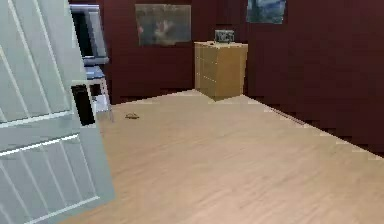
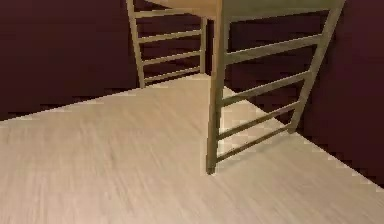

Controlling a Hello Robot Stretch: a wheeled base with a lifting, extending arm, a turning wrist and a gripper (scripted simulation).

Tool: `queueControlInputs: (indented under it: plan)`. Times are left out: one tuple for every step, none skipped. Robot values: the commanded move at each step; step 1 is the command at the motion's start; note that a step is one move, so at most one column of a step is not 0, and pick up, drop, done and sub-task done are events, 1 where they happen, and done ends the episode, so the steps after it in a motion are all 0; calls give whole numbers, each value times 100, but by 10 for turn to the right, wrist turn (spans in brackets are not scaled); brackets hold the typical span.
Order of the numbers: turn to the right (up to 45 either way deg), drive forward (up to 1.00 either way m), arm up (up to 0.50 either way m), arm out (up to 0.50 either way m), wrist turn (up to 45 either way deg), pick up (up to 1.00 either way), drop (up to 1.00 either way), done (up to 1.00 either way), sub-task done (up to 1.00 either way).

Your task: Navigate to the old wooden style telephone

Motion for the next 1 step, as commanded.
queueControlInputs:
  plan:
    - [-450, 0, 0, 0, 0, 0, 0, 0, 0]
